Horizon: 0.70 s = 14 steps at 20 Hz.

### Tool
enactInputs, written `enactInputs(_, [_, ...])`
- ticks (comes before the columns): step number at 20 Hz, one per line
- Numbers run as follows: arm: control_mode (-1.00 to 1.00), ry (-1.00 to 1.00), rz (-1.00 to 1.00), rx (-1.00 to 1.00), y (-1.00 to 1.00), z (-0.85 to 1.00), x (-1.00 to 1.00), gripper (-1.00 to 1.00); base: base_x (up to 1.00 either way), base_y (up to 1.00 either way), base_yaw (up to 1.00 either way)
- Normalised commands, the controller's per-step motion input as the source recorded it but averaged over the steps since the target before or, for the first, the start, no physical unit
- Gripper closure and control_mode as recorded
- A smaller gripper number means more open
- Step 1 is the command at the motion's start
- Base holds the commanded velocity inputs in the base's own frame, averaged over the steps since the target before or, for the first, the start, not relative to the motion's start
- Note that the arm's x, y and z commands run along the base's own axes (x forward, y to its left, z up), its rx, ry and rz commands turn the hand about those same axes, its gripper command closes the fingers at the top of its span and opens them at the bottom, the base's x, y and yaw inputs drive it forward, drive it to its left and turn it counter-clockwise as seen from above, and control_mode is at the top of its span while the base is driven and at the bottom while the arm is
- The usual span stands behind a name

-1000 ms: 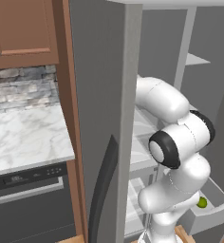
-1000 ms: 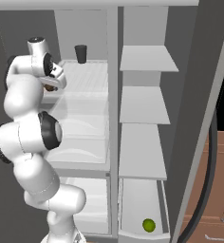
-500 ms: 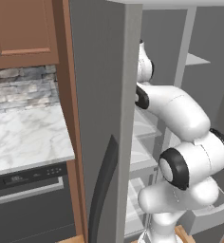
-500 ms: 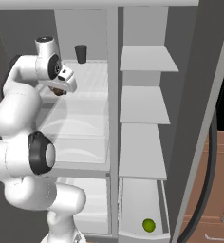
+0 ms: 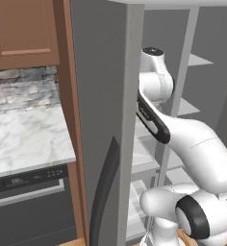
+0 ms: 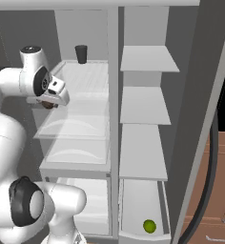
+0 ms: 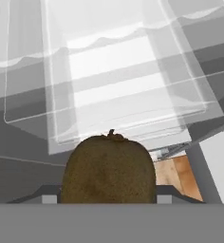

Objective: Take the kiwi and lime from the fridge shelf and place them in the freezer drawer to begin freezing them.

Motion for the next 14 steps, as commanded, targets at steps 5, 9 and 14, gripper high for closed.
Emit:
enactInputs(5, [-1.00, 0.00, 0.08, 0.00, -0.25, -0.20, -0.89, 1.00, 0.00, 0.00, 0.00])
enactInputs(9, [-1.00, 0.00, 0.00, 0.00, -0.04, 0.00, -0.09, 1.00, 0.00, 0.00, 0.00])
enactInputs(14, [1.00, 0.00, 0.00, 0.00, 0.00, 0.00, -0.06, 1.00, -0.29, 0.00, 0.00])
